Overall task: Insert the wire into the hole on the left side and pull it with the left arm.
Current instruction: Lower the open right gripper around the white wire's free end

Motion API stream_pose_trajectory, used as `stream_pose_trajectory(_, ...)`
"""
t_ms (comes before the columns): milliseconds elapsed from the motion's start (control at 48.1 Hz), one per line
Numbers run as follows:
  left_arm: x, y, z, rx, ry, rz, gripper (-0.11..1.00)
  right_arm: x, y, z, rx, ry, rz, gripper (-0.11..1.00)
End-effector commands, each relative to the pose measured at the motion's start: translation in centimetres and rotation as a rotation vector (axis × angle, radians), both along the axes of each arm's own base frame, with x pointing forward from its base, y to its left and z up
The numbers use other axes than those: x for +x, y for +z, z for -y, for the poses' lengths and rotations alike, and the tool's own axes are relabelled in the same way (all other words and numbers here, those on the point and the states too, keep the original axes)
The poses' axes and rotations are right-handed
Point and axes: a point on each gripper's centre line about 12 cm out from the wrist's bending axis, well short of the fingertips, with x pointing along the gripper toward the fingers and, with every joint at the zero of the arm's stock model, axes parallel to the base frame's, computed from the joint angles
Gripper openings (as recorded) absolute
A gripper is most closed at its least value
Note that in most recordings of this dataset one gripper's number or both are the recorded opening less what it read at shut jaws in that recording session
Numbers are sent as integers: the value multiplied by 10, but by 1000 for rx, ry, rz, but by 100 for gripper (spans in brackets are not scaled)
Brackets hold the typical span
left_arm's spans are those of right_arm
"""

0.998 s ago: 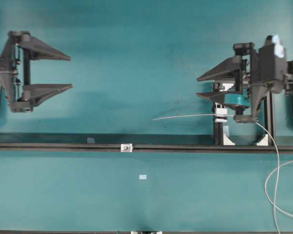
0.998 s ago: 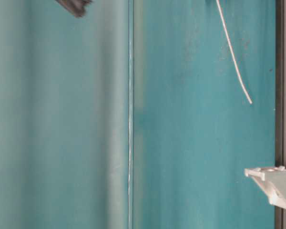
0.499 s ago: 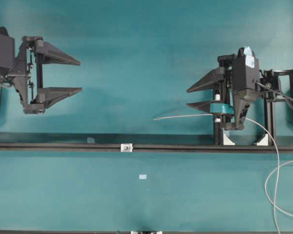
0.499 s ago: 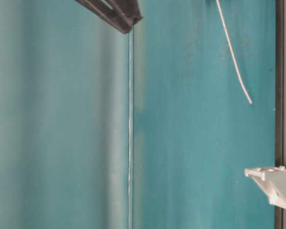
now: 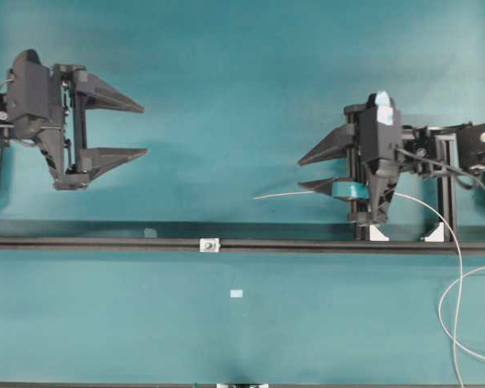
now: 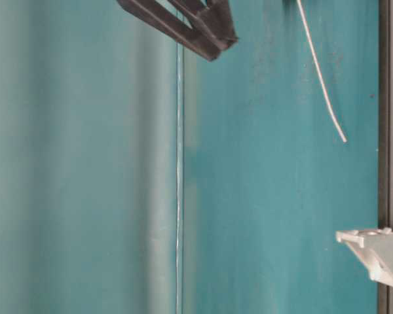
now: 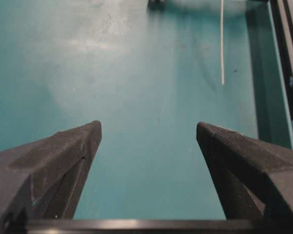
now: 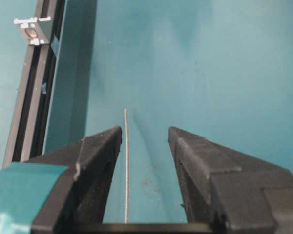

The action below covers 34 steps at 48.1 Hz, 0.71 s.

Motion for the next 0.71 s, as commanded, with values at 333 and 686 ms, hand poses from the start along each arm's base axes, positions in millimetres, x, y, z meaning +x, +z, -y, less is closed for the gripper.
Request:
stream_pose_trajectory(333,10,7,-3,8,7,44,60,18,-6,-12,11,28,-13,57)
stream_pose_trajectory(686,10,7,-2,9,4,44,60,23,-19,-14,34,15,-68,58)
